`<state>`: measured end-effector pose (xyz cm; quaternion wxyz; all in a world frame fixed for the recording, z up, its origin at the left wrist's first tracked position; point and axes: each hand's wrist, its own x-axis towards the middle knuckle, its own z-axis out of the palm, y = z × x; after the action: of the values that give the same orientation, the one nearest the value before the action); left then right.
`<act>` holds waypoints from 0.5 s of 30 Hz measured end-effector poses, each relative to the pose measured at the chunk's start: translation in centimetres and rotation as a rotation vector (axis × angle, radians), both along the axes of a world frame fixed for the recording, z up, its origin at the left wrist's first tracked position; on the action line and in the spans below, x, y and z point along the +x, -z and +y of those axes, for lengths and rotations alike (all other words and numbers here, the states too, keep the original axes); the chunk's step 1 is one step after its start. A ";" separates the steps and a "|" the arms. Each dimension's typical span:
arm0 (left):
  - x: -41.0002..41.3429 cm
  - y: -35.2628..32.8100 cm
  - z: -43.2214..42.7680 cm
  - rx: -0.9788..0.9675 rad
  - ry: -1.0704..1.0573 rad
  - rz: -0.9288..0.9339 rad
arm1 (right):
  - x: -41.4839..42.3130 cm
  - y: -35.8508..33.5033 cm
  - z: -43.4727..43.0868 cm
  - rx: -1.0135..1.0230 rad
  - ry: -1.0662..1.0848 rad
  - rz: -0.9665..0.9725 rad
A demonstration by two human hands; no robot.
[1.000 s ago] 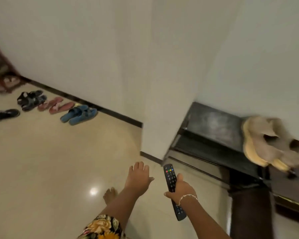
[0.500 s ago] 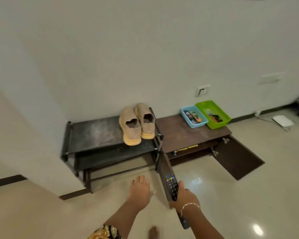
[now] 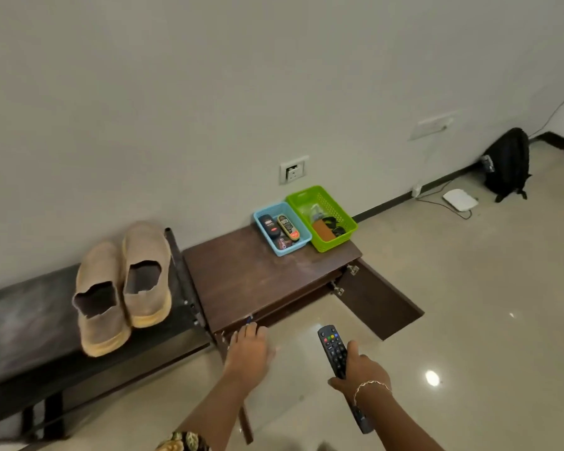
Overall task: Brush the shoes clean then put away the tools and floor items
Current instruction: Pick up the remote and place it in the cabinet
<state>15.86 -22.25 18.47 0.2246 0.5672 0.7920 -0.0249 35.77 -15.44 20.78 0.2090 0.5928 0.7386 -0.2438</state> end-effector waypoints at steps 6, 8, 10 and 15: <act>4.7 0.5 7.8 -0.015 -0.135 0.009 | 2.8 1.2 11.5 -0.014 -0.162 0.019; 6.7 1.1 9.7 -0.043 -0.171 -0.004 | 4.0 2.1 14.6 -0.027 -0.215 0.010; 8.5 1.6 11.4 -0.062 -0.196 -0.028 | 5.0 2.8 16.9 -0.027 -0.270 -0.010; 11.3 4.6 15.1 -0.098 -0.262 -0.104 | 6.0 6.0 21.5 -0.061 -0.356 -0.053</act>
<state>27.15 -7.15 13.86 0.2942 0.4479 0.8443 -0.0043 41.76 6.05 14.78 0.2859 0.4524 0.8183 -0.2097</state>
